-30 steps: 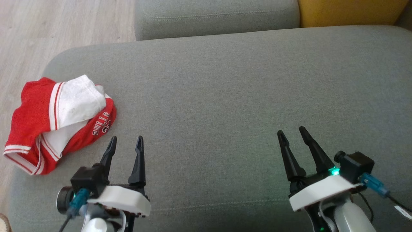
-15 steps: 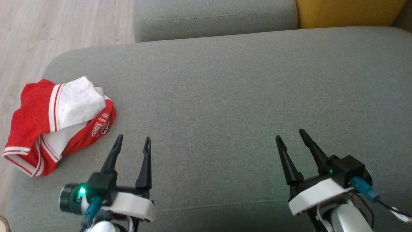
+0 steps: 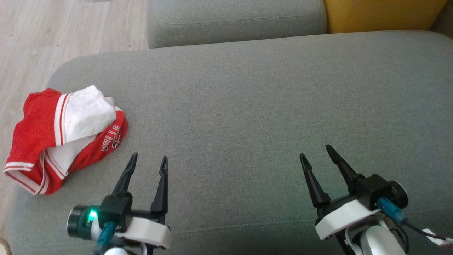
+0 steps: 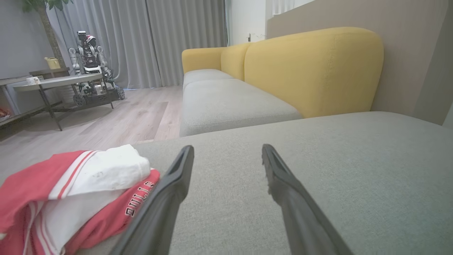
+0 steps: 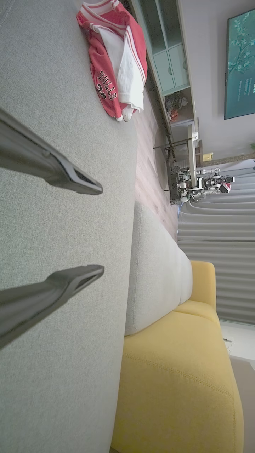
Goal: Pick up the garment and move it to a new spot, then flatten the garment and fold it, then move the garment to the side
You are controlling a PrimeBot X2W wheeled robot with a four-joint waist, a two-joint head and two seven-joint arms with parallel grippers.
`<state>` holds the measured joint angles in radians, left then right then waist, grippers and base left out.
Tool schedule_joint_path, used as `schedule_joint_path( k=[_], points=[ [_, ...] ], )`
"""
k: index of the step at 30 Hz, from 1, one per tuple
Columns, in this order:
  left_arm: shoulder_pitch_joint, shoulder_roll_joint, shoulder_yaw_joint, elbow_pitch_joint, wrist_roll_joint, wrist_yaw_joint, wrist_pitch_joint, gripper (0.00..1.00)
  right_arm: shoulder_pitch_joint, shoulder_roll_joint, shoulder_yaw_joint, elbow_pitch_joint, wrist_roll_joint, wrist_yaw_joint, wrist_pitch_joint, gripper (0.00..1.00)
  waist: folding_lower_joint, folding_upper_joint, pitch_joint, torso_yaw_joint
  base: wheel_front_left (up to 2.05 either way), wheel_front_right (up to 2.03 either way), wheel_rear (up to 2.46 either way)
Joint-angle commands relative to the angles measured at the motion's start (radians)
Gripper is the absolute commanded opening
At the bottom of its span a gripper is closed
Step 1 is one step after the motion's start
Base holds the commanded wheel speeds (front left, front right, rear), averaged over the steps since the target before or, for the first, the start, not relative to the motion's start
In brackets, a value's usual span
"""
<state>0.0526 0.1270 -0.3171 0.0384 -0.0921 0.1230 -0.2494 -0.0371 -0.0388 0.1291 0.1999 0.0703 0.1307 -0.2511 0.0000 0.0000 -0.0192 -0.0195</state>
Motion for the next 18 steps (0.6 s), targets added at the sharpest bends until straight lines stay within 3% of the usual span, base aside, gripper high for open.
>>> schedule_joint_path(
  k=[1,18],
  points=[
    [-0.029,0.001,0.043,-0.023,0.010,-0.004,-0.012,1.00,-0.063,-0.011,0.018,-0.027,-0.006,0.000,-0.011,1.00,0.0000,0.0000,0.001,0.000,0.00,0.00,0.00],
    [-0.024,-0.033,0.089,0.003,0.039,-0.056,-0.012,1.00,-0.062,-0.011,0.025,-0.026,-0.001,0.000,-0.011,1.00,0.0000,0.0000,-0.004,0.004,0.00,0.00,0.00]
  ],
)
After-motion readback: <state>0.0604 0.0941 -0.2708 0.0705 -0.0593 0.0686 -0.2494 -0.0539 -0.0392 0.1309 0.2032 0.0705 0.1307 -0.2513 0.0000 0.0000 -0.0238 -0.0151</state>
